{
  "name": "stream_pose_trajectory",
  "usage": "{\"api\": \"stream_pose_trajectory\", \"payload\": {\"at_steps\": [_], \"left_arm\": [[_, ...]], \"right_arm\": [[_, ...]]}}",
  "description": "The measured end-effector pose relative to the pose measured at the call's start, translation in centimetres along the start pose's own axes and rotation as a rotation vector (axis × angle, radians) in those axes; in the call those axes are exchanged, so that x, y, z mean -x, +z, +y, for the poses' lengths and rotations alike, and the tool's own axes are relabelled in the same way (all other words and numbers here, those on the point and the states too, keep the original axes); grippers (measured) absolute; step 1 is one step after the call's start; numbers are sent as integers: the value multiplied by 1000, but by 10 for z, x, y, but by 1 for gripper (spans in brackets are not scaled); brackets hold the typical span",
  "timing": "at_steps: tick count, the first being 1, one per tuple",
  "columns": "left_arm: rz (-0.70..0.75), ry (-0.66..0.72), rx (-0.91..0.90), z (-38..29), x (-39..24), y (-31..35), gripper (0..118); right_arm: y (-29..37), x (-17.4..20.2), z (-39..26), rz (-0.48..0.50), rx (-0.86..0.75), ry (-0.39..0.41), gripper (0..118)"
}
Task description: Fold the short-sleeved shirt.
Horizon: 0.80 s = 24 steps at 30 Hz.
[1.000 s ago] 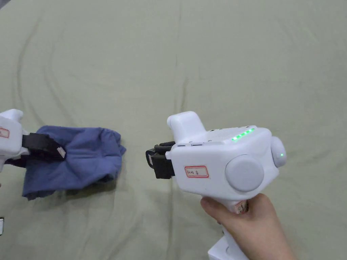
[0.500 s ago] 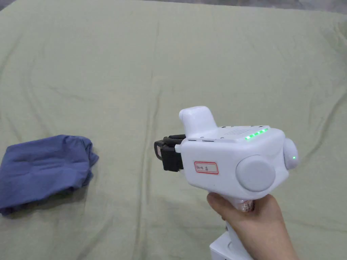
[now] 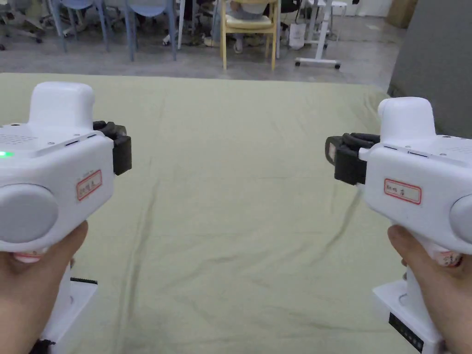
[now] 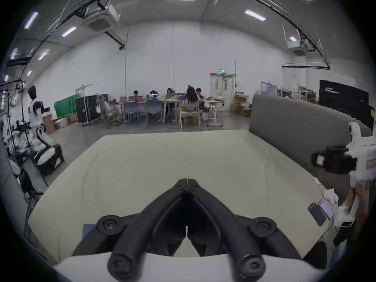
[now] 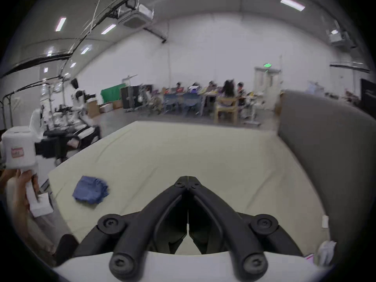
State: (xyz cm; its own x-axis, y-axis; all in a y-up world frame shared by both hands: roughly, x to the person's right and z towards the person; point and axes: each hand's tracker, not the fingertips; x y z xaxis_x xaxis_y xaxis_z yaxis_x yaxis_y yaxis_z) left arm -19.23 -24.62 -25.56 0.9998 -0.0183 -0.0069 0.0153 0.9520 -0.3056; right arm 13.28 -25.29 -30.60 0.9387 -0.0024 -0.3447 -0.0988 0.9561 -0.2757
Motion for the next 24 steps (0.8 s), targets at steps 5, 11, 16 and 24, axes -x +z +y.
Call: {"api": "stream_pose_trajectory", "payload": {"at_steps": [5,11,16,24], "left_arm": [[48,-15,-96,18,-18,14,0],[172,-69,-258,39,-20,38,118],[122,-57,-264,51,-29,53,118],[105,0,-233,47,-9,50,118]], "right_arm": [[36,-13,27,-151,-185,78,3],[44,-14,27,-211,-250,16,118],[38,-19,27,-204,-269,-5,118],[52,-11,34,-234,-271,1,118]]}}
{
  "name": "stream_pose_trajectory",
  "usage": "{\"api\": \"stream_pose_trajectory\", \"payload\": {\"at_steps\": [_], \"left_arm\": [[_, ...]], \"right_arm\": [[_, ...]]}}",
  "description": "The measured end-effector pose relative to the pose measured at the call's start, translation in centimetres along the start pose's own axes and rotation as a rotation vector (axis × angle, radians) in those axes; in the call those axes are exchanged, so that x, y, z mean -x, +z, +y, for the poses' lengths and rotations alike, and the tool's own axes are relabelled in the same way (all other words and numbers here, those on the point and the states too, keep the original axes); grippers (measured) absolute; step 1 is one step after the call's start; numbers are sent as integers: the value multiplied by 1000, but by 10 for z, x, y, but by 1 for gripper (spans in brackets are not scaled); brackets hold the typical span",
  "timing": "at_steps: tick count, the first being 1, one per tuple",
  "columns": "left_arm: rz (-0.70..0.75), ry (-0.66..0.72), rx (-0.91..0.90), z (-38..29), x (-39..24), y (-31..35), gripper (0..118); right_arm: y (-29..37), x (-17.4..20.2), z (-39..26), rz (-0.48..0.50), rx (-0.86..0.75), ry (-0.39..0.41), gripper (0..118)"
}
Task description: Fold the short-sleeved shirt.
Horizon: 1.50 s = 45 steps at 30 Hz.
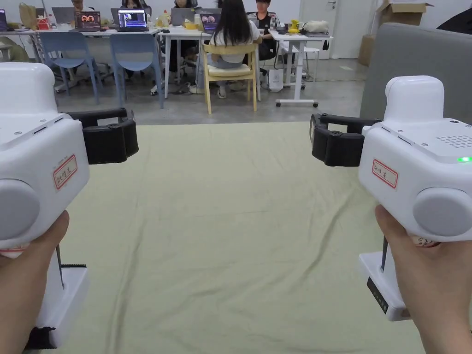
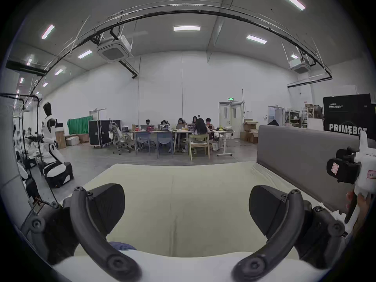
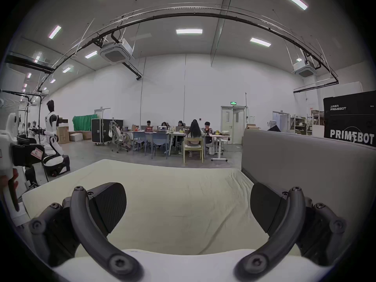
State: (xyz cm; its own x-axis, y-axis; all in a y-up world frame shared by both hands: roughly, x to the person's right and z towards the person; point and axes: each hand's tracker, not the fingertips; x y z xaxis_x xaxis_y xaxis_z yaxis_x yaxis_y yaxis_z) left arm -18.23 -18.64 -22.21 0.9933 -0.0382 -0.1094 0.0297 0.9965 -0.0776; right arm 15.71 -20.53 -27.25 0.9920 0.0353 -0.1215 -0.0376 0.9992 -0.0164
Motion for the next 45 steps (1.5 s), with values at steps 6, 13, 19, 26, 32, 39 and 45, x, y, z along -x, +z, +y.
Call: {"api": "stream_pose_trajectory", "payload": {"at_steps": [6,13,19,26,32,39,45], "left_arm": [[5,-22,-8,-1,-1,1,118],[-26,-2,-11,2,-6,8,118],[-27,-4,0,-1,2,0,118],[-7,5,-15,-5,2,-2,118],[-33,35,-5,-7,8,-6,118],[21,32,12,-14,9,-9,118],[34,18,33,-23,11,-17,118]], "right_arm": [[-2,1,-1,-6,-4,-8,118],[-5,10,-3,8,17,49,118],[-10,12,-6,12,23,48,118],[-10,12,-7,15,29,37,118],[-10,13,-9,28,34,25,118],[-10,13,-12,39,25,23,118],[-12,17,-13,32,33,24,118]]}}
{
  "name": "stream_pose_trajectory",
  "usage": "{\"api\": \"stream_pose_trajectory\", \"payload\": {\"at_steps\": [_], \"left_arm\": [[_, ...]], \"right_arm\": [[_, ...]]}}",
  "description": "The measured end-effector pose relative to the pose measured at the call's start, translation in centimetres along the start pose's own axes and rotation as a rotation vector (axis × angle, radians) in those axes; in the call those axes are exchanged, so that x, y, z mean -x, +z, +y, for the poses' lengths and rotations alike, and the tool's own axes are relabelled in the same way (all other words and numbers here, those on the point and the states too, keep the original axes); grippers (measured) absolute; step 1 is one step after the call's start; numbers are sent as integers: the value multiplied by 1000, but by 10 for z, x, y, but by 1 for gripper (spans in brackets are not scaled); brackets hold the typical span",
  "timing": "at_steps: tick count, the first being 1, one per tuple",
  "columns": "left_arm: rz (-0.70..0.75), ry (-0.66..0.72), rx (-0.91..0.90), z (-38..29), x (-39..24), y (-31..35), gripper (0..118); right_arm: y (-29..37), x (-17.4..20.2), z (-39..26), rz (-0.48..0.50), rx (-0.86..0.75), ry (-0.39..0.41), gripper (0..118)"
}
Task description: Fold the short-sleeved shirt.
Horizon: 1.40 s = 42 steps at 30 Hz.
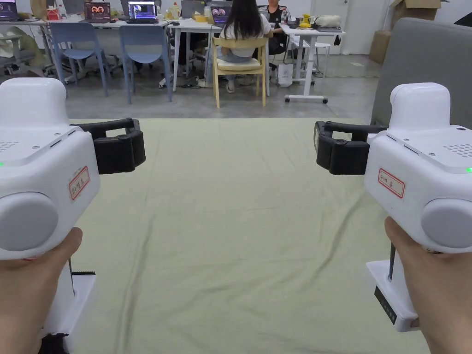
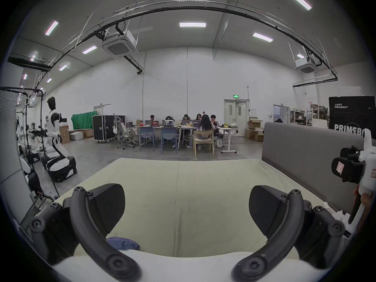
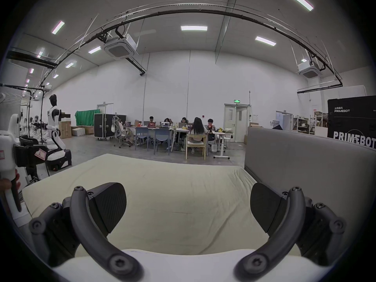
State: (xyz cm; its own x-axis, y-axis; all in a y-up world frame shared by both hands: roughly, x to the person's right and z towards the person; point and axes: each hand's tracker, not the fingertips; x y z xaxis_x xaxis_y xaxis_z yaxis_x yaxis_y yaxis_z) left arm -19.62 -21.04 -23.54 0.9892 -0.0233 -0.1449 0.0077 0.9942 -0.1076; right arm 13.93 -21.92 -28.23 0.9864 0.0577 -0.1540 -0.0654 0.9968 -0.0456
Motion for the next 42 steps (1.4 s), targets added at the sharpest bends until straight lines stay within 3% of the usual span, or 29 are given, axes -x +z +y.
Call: {"api": "stream_pose_trajectory", "payload": {"at_steps": [19,25,42], "left_arm": [[11,-29,12,-6,-1,-1,118],[9,-11,10,-5,0,-2,118],[8,17,10,-3,2,0,118]], "right_arm": [[-6,1,-1,47,41,-34,118],[-8,5,-2,28,42,2,118],[-6,8,-2,-13,15,-11,118]]}}
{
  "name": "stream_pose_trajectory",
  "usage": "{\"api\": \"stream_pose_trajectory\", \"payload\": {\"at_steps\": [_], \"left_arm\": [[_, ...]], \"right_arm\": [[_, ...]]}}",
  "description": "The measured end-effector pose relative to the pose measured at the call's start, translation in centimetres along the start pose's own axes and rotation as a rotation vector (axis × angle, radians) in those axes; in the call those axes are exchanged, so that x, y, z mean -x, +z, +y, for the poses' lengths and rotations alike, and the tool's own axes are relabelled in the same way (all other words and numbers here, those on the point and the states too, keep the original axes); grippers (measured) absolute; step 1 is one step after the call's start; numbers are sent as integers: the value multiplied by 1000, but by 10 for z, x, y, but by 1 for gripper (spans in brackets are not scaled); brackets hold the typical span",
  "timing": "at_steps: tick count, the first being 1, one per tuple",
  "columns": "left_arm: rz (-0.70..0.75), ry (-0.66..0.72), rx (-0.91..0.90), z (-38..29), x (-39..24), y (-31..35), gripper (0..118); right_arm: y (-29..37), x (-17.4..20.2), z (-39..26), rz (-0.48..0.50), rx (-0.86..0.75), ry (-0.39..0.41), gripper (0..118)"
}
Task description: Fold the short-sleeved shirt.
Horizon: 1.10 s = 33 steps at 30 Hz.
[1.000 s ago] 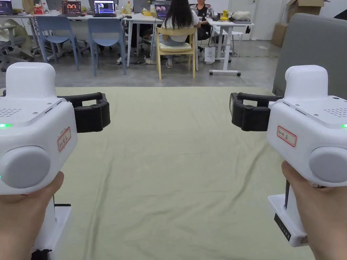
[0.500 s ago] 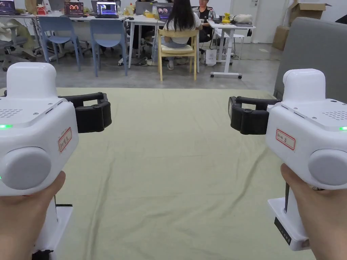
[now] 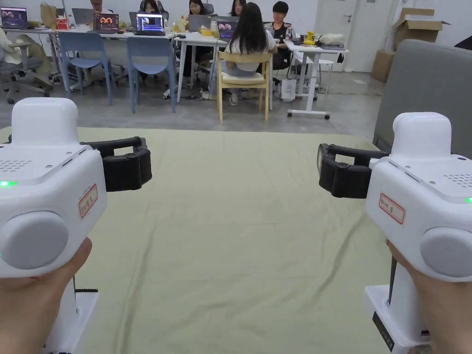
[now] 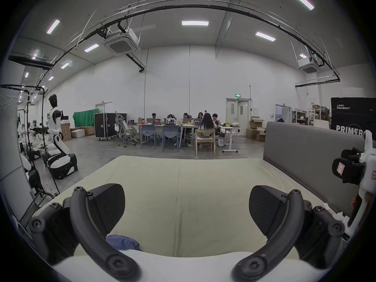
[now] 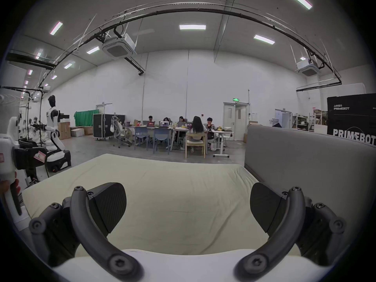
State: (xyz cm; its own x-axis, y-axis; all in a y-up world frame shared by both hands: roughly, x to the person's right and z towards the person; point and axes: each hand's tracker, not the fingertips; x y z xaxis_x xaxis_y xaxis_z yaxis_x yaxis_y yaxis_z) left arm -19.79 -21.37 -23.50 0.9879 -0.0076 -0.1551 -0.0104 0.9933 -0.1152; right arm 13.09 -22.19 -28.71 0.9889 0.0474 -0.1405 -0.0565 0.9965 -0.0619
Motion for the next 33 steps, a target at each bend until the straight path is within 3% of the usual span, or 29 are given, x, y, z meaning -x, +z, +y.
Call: {"api": "stream_pose_trajectory", "payload": {"at_steps": [2,6,8,13,16,20,24,26,28,30,33], "left_arm": [[1,1,0,1,1,-1,118],[-1,5,0,4,-1,-1,118],[-9,6,0,5,-3,0,118],[-28,12,-8,4,-7,3,118],[-48,1,-6,4,-10,2,118],[-51,-10,-7,3,-14,3,118],[-68,29,-1,3,-13,4,118],[-71,41,8,3,-12,3,118],[-72,35,14,2,-12,3,118],[-68,23,11,1,-13,3,118],[-62,26,16,1,-13,1,118]], "right_arm": [[-3,5,1,-80,3,19,118],[-10,5,1,-69,63,-2,118],[-9,0,-3,6,54,-59,118],[-5,-9,-11,79,91,-271,118],[-3,-14,-12,99,83,-309,118],[-1,-15,-8,69,55,-292,118],[-3,-3,-3,-76,118,-184,118],[-1,-5,-10,-18,52,-189,118],[2,-3,-13,-18,32,-180,118],[-1,-2,-6,-48,135,-232,118],[-5,-5,-3,88,212,-281,118]]}}
